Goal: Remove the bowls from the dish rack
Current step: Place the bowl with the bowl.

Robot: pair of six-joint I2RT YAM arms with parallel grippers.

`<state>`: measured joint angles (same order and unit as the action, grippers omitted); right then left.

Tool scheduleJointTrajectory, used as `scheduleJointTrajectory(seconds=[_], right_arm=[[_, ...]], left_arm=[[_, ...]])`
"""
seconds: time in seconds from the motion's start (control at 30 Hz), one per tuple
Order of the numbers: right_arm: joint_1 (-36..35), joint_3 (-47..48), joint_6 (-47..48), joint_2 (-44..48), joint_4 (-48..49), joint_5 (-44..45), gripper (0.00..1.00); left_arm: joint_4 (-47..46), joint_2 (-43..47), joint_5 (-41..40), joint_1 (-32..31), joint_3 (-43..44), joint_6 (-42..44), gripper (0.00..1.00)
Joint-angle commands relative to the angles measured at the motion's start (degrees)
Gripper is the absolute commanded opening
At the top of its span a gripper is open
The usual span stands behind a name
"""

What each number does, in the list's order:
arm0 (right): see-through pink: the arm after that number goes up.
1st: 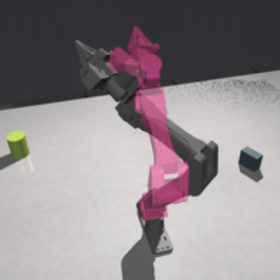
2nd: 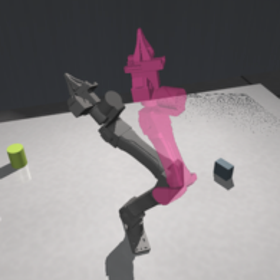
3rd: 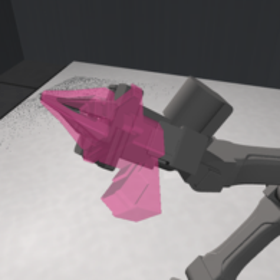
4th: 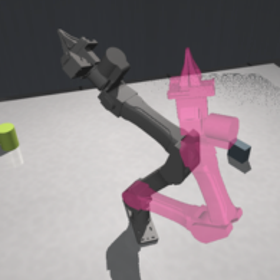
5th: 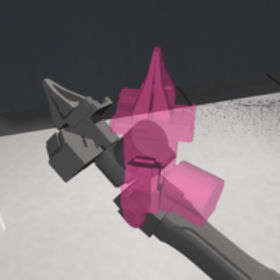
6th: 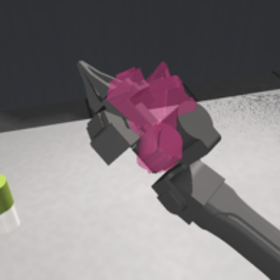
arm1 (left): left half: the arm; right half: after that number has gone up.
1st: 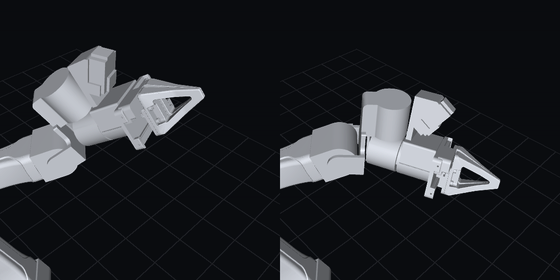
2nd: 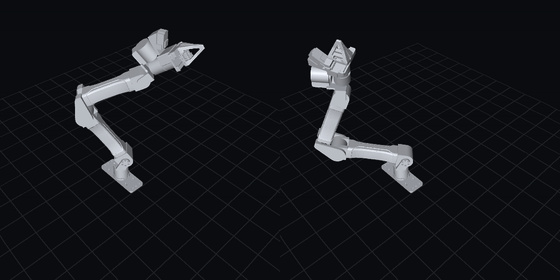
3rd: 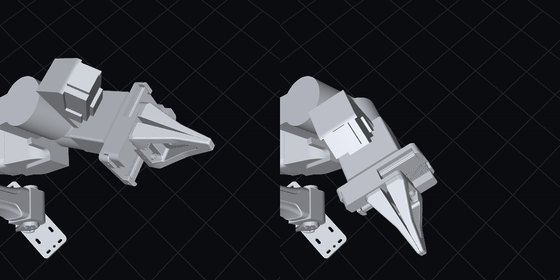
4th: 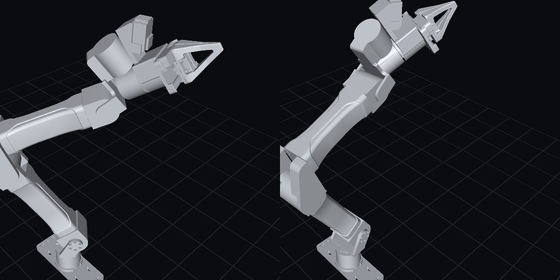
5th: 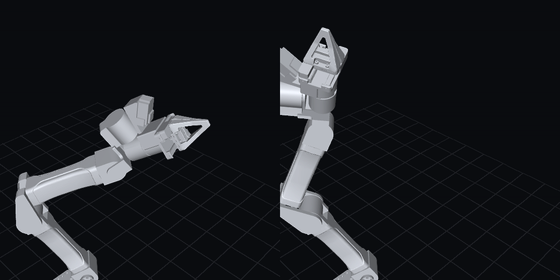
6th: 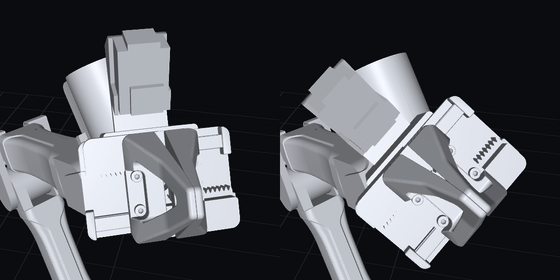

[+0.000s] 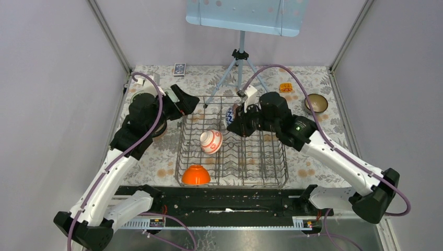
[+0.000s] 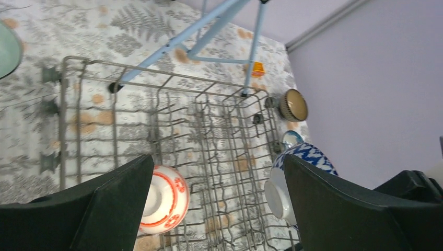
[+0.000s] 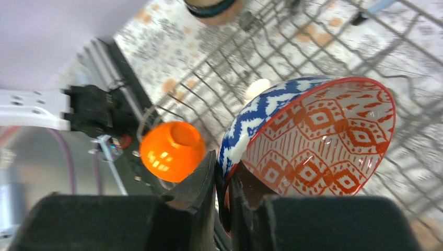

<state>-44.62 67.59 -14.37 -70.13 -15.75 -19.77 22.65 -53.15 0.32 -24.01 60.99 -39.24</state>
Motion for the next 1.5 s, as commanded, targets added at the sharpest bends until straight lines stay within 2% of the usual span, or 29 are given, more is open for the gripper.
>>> scheduleJointTrajectory(seconds=[0.0,0.1,0.23,0.33,0.47,0.6,0.7,0.8,0.93,1.03,1.3,1.47], right_arm=[[-7.42,5.18,13.43,3.76,-8.32,18.57,0.00],[-14.45,4.43,21.13,3.85,-10.30,30.60,0.00],[-23.46,2.24,28.65,3.68,-10.79,41.73,0.00],[-30.94,1.55,32.77,2.93,-12.38,49.37,0.00],[-40.20,0.24,35.83,1.29,-16.53,57.08,0.00],[-48.01,-2.40,36.47,-0.01,-21.31,62.81,0.00],[-52.00,-3.48,35.88,-0.98,-25.42,64.63,0.00],[-53.93,-4.23,35.24,-1.64,-28.22,64.67,0.00],[-55.18,-6.44,35.37,-2.15,-29.33,64.03,0.00],[-56.18,-7.40,35.66,-2.96,-29.82,63.31,0.00],[-60.44,-8.73,37.02,-4.01,-30.51,63.43,0.00],[-61.52,-10.04,38.22,-2.89,-28.37,63.79,0.00]], left_arm=[[-6.79,1.50,9.51,0.21,-0.56,2.08,0.99],[-6.48,0.76,13.64,0.19,-1.07,4.11,0.99],[-4.77,-0.32,17.19,0.19,-1.36,5.25,0.99],[-3.60,-0.02,15.77,0.19,-1.06,5.92,0.99],[-2.51,1.24,13.16,0.19,-1.06,7.63,0.99],[-1.98,1.96,18.22,-0.13,-0.72,10.12,0.99],[0.09,2.08,18.52,-1.41,-0.27,12.13,0.99],[3.68,2.01,14.36,-5.19,0.14,14.25,0.99],[9.08,1.12,-0.20,-19.19,1.53,16.38,0.99],[12.67,-0.80,-7.31,-25.87,3.99,16.11,0.99],[20.11,-4.30,-1.86,-27.60,8.03,17.44,0.99],[22.64,-6.06,-4.89,-31.85,7.64,16.98,0.99]])
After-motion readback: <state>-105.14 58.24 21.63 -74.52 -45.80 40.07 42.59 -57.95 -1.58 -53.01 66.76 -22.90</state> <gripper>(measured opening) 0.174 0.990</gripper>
